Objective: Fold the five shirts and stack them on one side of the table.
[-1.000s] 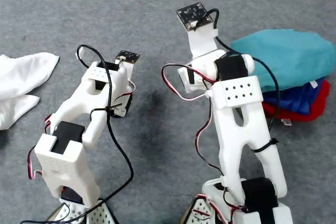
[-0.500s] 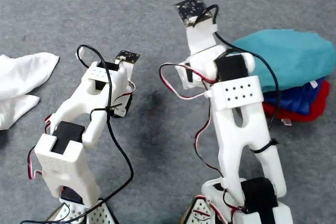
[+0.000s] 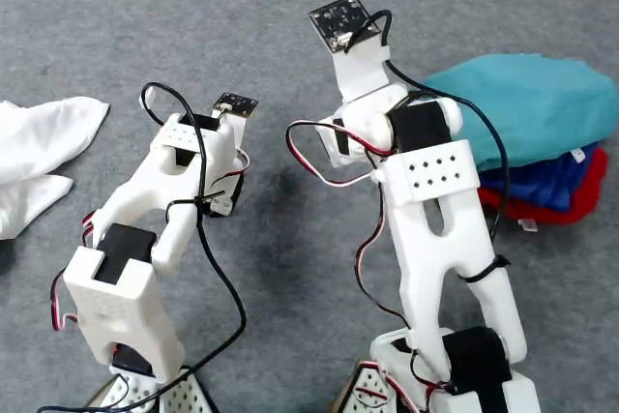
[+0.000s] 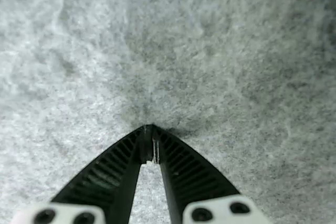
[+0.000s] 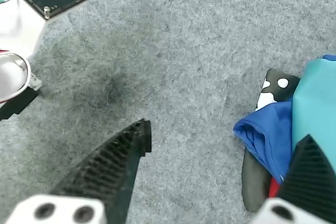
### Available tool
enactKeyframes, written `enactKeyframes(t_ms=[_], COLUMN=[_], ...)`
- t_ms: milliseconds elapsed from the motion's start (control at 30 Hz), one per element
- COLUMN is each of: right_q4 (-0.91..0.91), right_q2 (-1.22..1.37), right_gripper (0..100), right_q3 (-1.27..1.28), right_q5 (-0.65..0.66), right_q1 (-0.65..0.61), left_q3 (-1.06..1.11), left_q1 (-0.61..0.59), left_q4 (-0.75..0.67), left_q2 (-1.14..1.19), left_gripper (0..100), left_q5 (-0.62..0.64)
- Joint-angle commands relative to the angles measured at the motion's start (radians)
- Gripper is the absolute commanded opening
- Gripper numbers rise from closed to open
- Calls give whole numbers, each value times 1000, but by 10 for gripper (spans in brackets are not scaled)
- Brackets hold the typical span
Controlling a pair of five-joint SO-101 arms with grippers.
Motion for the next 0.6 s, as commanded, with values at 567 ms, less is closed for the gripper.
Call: enactKeyframes(t_ms=[567], right_q4=[-193], right_q2=[-27], right_gripper=[390], right_q3=[7], right_q5=[9], right_q1=[-48], left_q3=[106], left_q1=[-9], left_q4=[8], left_q2=[19], left_gripper=[18], left_q5=[3])
